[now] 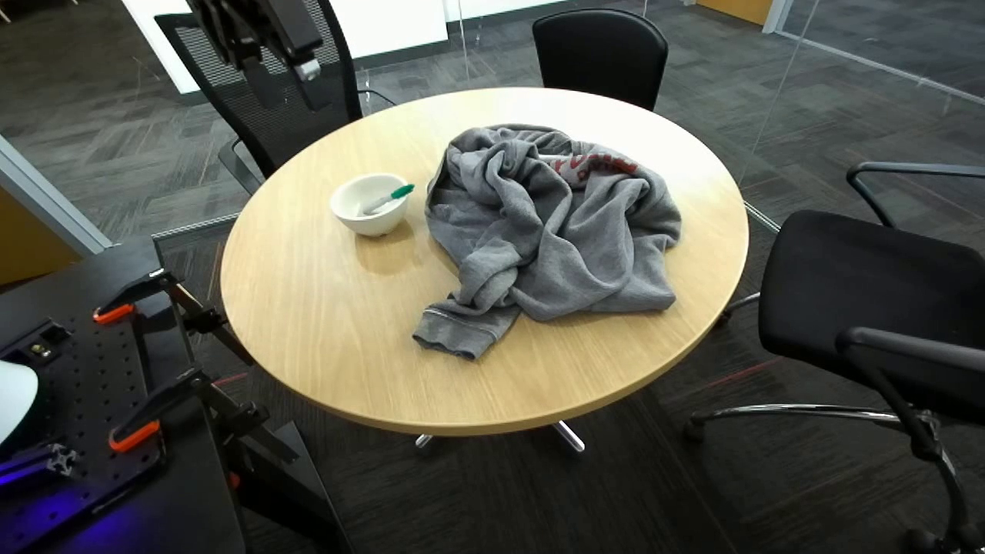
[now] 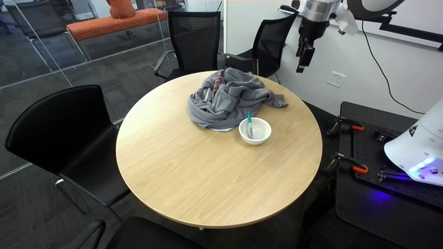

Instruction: Put the marker on the table

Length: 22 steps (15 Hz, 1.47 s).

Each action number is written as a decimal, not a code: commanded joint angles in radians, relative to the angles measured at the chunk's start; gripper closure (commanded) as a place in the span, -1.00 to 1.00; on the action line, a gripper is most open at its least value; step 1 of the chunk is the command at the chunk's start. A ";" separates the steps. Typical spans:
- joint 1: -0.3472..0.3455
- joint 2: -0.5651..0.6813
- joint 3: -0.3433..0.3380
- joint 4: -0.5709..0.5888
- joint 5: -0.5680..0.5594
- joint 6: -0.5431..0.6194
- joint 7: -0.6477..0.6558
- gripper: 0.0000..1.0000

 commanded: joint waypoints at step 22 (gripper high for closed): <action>0.095 0.363 0.193 0.011 0.211 0.569 0.594 -1.00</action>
